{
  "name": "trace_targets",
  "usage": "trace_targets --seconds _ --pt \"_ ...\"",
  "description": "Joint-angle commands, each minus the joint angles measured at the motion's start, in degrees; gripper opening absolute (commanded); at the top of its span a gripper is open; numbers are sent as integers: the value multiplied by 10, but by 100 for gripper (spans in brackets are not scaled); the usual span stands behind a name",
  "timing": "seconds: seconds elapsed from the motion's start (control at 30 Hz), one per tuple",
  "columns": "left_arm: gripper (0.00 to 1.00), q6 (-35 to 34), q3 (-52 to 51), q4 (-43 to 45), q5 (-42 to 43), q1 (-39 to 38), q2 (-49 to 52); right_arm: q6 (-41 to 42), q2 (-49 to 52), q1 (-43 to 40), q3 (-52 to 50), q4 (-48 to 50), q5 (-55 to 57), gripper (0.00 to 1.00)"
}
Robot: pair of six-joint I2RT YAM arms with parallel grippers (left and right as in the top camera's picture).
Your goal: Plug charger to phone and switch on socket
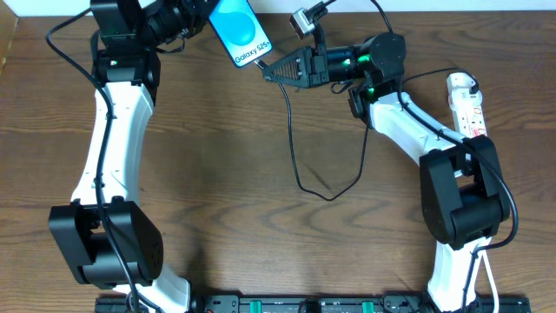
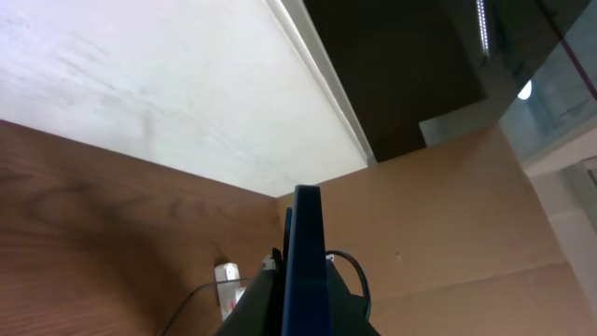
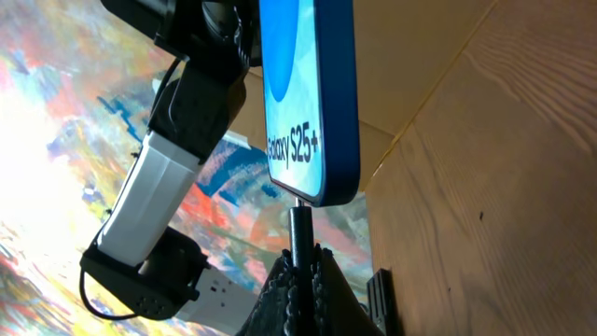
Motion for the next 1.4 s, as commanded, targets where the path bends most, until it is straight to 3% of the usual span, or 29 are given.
trace_targets --seconds 0.0,0.2,1.37 --pt "7 7 6 0 41 -7 -2 -17 0 -7 5 -1 85 1" --pt "7 -12 6 5 2 -7 -2 -17 0 -6 5 -1 85 1" --pt "7 -38 6 38 -43 -7 -2 -19 0 -6 5 -7 180 1"
